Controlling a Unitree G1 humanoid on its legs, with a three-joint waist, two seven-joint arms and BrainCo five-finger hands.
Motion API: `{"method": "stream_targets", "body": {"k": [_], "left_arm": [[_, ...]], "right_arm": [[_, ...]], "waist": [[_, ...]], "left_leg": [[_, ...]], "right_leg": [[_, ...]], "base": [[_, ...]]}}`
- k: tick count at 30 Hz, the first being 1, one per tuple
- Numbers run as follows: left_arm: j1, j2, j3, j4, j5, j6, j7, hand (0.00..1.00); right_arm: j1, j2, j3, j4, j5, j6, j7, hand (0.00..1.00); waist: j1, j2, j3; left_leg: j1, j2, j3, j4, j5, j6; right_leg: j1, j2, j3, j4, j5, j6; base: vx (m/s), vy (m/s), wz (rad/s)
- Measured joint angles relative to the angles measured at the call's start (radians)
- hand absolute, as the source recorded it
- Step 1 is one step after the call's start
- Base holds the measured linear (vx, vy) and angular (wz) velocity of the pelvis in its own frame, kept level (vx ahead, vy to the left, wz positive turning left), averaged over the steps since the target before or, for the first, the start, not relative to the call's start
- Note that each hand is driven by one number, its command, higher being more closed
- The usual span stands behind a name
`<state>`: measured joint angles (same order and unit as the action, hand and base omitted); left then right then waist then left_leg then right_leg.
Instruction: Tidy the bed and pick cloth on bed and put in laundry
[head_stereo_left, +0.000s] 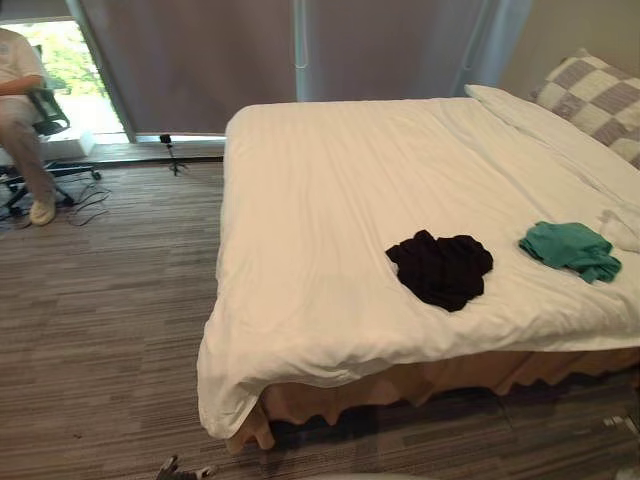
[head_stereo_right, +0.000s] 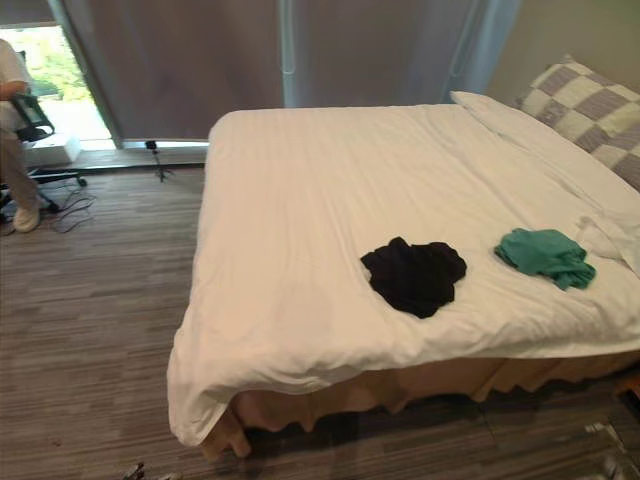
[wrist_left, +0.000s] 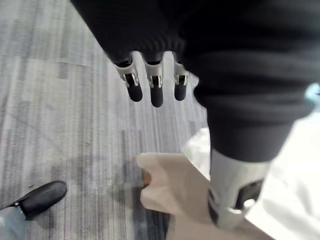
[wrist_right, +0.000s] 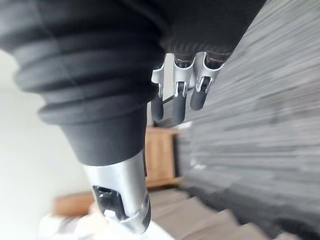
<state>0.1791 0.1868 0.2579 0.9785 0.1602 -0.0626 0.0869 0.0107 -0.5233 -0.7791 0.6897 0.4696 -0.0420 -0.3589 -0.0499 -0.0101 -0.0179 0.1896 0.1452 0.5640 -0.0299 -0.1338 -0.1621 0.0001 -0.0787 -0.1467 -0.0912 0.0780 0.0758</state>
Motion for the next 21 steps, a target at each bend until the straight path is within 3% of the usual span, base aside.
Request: {"method": "stream_targets", "body": {"k": [5,7,9,13,17,21], "left_arm": [[0.0,0.003,-0.068,-0.02,-0.007,0.005,0.001,0.0],[-0.001,0.003,-0.091,-0.036,-0.007,0.008,0.003,0.0],[0.0,0.003,-0.093,-0.04,-0.007,0.011,0.003,0.0],[0.002,0.0,-0.101,-0.044,-0.007,0.023,0.007,0.0],[-0.003,-0.004,-0.125,-0.043,-0.019,0.022,0.02,0.0],[-0.029,-0.009,-0.17,-0.034,-0.047,0.019,0.024,0.0]], "right_arm": [[-0.175,-0.044,0.318,-0.23,-0.116,-0.017,0.091,1.0],[-0.268,-0.045,0.48,-0.315,-0.126,-0.022,0.191,1.0],[-0.312,-0.045,0.547,-0.325,-0.126,-0.03,0.249,1.0],[-0.484,-0.037,0.788,-0.326,-0.113,-0.047,0.451,1.0],[-0.593,0.061,0.935,-0.384,-0.044,-0.031,0.575,1.0],[-0.683,0.185,1.1,-0.409,0.012,0.007,0.617,1.0]], "waist": [[0.004,0.009,0.03],[0.026,0.011,0.059],[0.04,0.011,0.065],[0.061,-0.001,0.073],[0.094,-0.016,0.098],[0.117,-0.02,0.146]], "left_leg": [[-0.012,0.003,-0.008,0.004,0.011,-0.005],[-0.017,0.007,-0.027,0.005,0.013,-0.007],[-0.018,0.007,-0.03,0.005,0.013,-0.006],[-0.034,0.002,-0.083,0.005,0.018,0.001],[-0.037,-0.005,-0.117,0.006,0.024,0.011],[-0.075,-0.016,-0.167,0.015,0.037,0.028]], "right_leg": [[-0.016,0.011,-0.005,0.001,0.006,-0.006],[-0.015,0.014,-0.011,0.001,0.006,-0.007],[-0.014,0.014,-0.013,0.001,0.006,-0.007],[-0.002,0.0,-0.064,0.001,0.006,-0.007],[0.014,-0.013,-0.1,0.0,0.008,-0.008],[0.008,-0.03,-0.134,0.0,0.014,-0.01]], "base": [[-0.03,-0.058,0.03],[-0.02,-0.05,0.1],[-0.01,-0.026,0.08],[-0.01,-0.015,0.32],[-0.03,0.001,0.23],[-0.08,-0.007,0.37]]}}
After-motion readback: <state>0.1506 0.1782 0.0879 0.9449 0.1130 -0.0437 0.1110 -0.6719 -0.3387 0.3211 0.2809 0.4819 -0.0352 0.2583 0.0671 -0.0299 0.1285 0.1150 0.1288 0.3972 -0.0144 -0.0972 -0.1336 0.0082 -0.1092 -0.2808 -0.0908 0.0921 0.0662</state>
